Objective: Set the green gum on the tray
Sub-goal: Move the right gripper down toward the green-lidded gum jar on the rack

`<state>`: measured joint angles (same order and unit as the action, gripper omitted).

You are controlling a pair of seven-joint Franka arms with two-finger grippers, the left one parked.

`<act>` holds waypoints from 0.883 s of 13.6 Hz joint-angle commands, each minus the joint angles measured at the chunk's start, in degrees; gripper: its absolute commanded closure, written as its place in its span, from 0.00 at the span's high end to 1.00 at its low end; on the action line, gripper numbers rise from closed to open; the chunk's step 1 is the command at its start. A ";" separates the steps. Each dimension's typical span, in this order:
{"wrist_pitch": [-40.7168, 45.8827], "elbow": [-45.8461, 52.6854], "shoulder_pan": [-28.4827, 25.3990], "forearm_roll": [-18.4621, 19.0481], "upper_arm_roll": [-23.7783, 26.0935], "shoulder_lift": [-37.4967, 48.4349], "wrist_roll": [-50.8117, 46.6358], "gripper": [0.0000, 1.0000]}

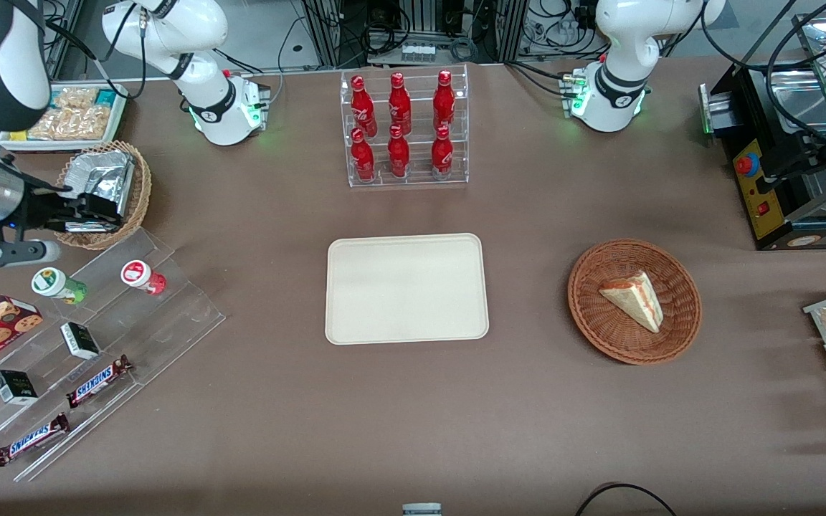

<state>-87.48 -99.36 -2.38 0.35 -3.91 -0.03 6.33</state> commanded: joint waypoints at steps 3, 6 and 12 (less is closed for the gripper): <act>-7.69 -10.12 2.73 -0.44 -0.74 5.20 9.92 1.00; -14.28 -17.43 5.97 -0.44 -1.10 8.99 19.90 1.00; -21.15 -19.99 12.57 -0.35 -1.10 7.68 43.21 1.00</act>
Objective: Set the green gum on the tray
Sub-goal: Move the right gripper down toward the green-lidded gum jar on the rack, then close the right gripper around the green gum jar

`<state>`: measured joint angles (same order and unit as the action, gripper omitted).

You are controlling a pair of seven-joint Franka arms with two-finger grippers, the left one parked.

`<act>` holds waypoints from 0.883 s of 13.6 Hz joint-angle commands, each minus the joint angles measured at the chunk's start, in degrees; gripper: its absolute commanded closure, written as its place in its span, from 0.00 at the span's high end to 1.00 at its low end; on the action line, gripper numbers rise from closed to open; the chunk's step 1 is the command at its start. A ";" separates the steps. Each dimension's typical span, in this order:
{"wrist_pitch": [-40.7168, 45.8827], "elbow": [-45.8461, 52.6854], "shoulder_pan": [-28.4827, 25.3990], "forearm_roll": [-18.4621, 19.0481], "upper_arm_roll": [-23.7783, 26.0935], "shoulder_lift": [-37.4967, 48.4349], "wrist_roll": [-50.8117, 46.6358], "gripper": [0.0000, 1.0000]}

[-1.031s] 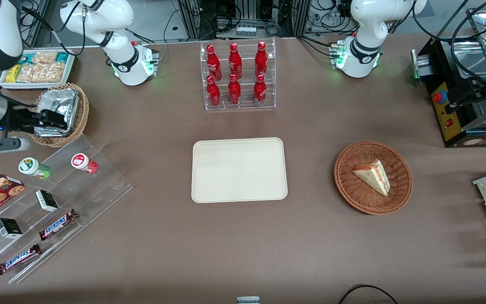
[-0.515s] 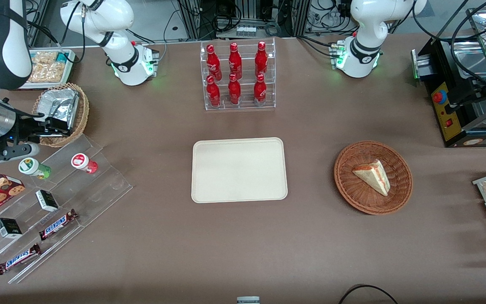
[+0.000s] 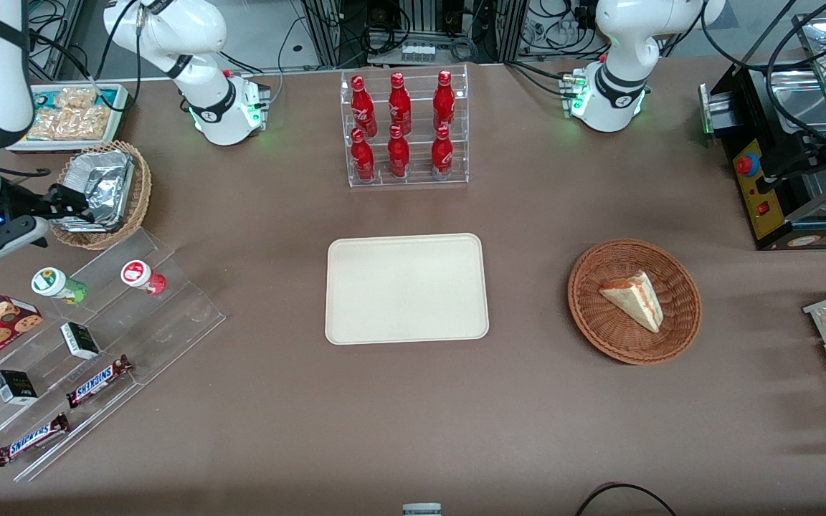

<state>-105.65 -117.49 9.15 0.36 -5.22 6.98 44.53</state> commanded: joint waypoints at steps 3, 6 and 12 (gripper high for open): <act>-6.58 -1.78 2.54 0.60 0.21 -1.52 14.59 1.00; -9.66 -1.51 3.42 0.61 0.21 -3.54 19.79 1.00; -14.93 -0.99 5.52 0.34 0.21 -7.06 26.92 1.00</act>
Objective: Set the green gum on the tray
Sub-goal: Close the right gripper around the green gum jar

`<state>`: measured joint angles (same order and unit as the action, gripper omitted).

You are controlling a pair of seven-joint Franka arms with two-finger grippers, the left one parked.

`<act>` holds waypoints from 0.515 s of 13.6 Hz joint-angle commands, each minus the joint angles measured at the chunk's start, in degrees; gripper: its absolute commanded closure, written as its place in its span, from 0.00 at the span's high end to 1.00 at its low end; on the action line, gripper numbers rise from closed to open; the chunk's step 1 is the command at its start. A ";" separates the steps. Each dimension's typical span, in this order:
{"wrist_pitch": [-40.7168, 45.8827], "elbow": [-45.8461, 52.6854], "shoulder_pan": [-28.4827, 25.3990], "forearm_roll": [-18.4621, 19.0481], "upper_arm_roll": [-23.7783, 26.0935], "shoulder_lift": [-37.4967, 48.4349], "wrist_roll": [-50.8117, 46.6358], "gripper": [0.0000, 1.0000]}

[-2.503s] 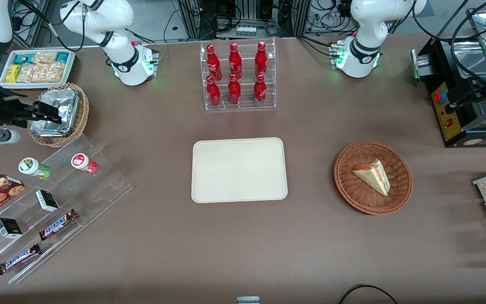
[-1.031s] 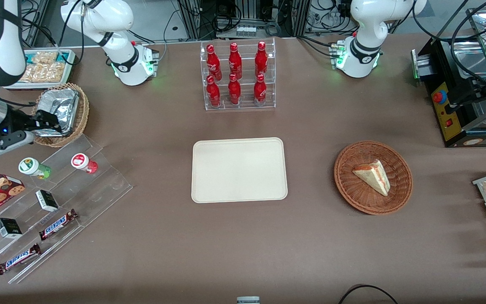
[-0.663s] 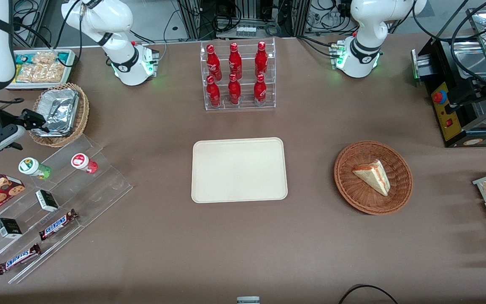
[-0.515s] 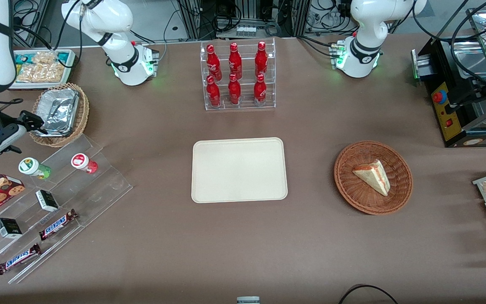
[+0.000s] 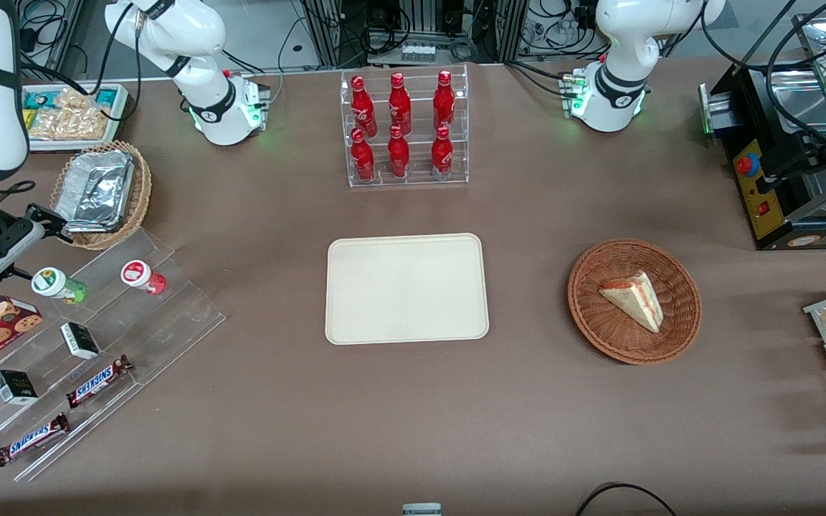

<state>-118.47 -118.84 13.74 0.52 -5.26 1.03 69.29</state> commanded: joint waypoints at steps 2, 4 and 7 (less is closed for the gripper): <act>-3.00 1.41 1.99 -0.16 0.25 -2.78 3.47 1.00; -3.96 2.30 2.08 -0.34 0.25 -4.28 4.18 1.00; -5.80 2.39 3.22 -0.52 0.34 -5.77 4.45 1.00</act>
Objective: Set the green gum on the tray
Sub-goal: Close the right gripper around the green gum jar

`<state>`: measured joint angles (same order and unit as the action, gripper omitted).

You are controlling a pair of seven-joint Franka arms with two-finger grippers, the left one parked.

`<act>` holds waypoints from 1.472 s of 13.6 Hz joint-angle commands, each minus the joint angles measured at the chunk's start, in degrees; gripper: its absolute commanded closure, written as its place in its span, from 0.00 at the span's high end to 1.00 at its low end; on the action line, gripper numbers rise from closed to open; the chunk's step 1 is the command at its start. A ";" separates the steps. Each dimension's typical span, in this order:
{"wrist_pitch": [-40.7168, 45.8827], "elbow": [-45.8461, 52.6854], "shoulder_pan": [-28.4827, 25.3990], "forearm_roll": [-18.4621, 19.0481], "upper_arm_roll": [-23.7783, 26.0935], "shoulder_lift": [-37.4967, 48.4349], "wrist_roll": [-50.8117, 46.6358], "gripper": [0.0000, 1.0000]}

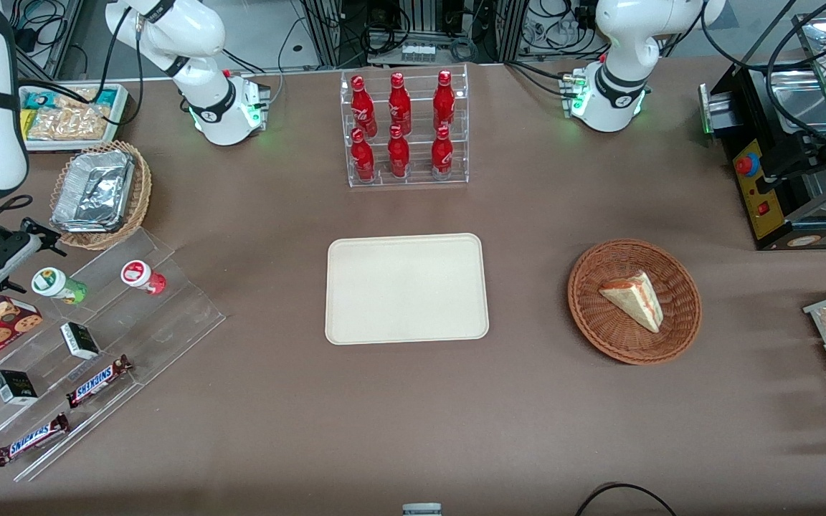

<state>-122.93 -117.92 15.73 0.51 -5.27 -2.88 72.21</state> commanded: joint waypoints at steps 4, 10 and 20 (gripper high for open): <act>-3.81 1.47 1.32 -0.51 0.35 -3.44 1.53 1.00; -4.51 1.47 1.67 -2.27 0.35 -5.38 1.18 0.94; 5.56 8.73 0.88 -2.10 0.43 -4.67 0.39 0.00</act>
<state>-123.61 -114.43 16.69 -0.55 -5.09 -7.44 72.29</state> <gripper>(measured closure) 0.410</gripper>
